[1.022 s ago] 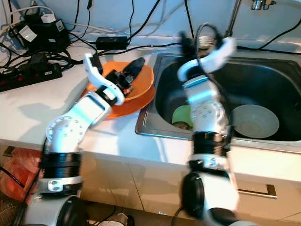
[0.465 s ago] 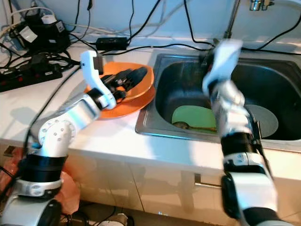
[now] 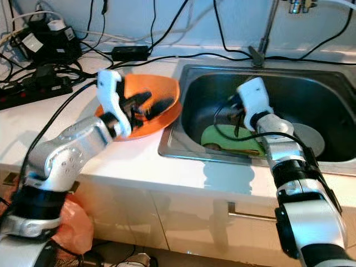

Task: Kitchen organization

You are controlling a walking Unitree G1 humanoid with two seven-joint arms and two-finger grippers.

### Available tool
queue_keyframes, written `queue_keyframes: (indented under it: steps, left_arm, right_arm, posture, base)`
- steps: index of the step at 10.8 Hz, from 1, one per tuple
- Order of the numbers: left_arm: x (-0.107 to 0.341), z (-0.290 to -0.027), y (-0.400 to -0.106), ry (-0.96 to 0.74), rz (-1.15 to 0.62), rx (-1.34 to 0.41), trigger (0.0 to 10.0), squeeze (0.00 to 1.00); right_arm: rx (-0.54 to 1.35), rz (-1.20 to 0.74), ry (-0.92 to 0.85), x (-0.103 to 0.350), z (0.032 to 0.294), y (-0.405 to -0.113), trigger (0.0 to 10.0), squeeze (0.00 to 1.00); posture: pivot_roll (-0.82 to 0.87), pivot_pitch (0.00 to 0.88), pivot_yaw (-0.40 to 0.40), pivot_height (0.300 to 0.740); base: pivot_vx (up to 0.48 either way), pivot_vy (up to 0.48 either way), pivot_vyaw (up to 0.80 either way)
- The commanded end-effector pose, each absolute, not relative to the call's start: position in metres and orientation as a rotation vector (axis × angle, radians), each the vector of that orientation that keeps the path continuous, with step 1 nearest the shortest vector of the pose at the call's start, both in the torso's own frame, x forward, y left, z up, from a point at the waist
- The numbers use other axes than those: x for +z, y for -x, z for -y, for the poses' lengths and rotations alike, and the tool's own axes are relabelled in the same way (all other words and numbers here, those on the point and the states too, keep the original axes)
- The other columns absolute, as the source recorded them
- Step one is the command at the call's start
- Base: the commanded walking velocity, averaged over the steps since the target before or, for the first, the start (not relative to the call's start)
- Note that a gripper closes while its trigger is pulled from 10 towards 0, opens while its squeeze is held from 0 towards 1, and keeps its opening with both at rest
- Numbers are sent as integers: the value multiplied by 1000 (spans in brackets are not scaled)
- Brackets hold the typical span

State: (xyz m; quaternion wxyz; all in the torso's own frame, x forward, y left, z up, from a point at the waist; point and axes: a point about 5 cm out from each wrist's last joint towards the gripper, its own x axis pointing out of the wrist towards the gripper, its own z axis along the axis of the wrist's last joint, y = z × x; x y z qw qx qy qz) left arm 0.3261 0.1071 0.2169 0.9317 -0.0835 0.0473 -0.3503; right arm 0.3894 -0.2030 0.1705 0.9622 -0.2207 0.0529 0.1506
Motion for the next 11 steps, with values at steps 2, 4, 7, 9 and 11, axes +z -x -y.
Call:
queue_keyframes:
  steps: [2,4,7,9,11]
  left_arm:
    - [217,-108,-320,91,-98,-776,10000,212]
    - [214,-108,-317,46,-110,-802,10000,0]
    - [214,-111,-317,-2,-100,-822,10000,0]
    - [216,-116,-319,-40,-89,-815,10000,0]
    - [219,-119,-322,-77,-72,-803,10000,0]
  right_arm:
    - [425,-134,535,168,194,-390,10000,0]
    - [456,-178,564,160,195,-388,10000,522]
    - [505,-206,584,156,196,-387,10000,1000]
    - [515,-205,580,154,193,-387,10000,1000]
    - [494,-165,615,158,193,-387,10000,1000]
  posture:
    - [209,32,81,740]
    - [209,30,85,740]
    - [209,29,81,740]
    - [211,24,79,740]
    - [209,21,78,740]
  base:
    - [0,0,0]
    - [0,0,0]
    - [0,0,0]
    - [0,0,0]
    - [0,0,0]
